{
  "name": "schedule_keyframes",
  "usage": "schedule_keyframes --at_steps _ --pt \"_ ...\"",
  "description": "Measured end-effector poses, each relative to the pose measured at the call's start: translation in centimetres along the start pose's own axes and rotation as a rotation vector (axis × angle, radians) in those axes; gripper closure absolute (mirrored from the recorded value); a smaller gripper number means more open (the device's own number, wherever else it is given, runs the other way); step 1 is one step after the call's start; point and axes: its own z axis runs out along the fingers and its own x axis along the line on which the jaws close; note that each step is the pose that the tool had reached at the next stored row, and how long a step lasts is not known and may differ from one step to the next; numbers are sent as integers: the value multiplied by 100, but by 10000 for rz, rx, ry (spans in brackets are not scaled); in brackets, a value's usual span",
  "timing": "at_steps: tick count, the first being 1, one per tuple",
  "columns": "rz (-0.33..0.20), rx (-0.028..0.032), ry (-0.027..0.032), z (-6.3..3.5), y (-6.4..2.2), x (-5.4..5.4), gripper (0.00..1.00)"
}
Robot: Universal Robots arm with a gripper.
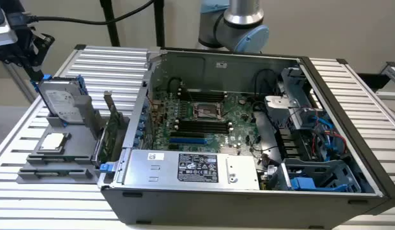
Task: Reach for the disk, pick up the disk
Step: 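Pick up the disk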
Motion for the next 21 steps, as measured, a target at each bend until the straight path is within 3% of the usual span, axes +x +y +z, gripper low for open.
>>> schedule_keyframes --at_steps 15,21 --pt "1 7 2 -1 6 0 89" --pt "-1 63 2 9 229 24 89"
